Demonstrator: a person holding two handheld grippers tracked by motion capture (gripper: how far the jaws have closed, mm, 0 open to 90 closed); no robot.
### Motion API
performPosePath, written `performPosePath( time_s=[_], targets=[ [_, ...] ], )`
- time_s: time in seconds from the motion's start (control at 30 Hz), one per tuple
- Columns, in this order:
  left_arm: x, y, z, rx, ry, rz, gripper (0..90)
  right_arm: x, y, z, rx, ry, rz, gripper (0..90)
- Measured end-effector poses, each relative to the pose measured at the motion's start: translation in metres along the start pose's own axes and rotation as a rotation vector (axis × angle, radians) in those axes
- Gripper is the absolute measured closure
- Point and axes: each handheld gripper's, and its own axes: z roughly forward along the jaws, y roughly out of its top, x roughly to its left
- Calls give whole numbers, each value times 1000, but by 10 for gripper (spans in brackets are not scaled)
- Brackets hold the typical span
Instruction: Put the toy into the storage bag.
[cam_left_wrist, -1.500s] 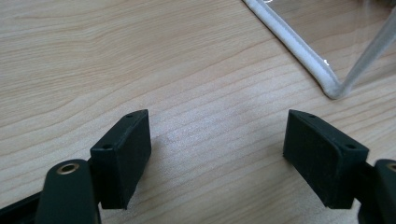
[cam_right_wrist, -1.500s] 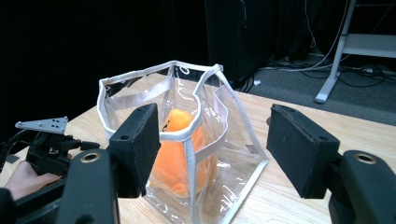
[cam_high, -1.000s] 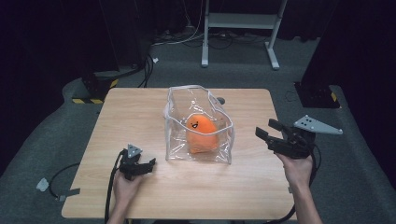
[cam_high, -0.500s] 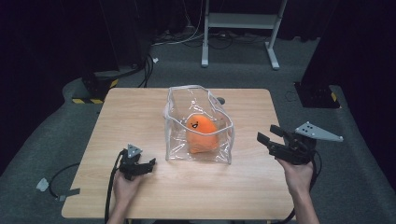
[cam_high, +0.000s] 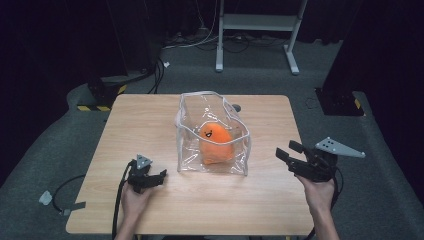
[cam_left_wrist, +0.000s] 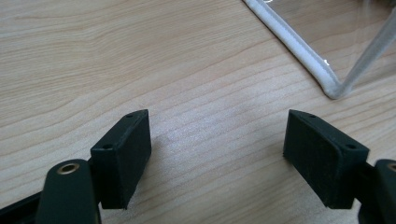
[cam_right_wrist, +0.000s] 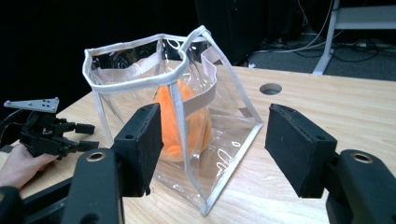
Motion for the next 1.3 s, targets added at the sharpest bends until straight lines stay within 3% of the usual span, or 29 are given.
performPosePath(
  time_s=[0.7,1.3],
  targets=[
    [0,0,0,-1,0,0,234,-7,-25,1,14,-13,42,365],
    [0,0,0,2,0,5,234,-8,-39,6,33,-30,41,369]
  ],
)
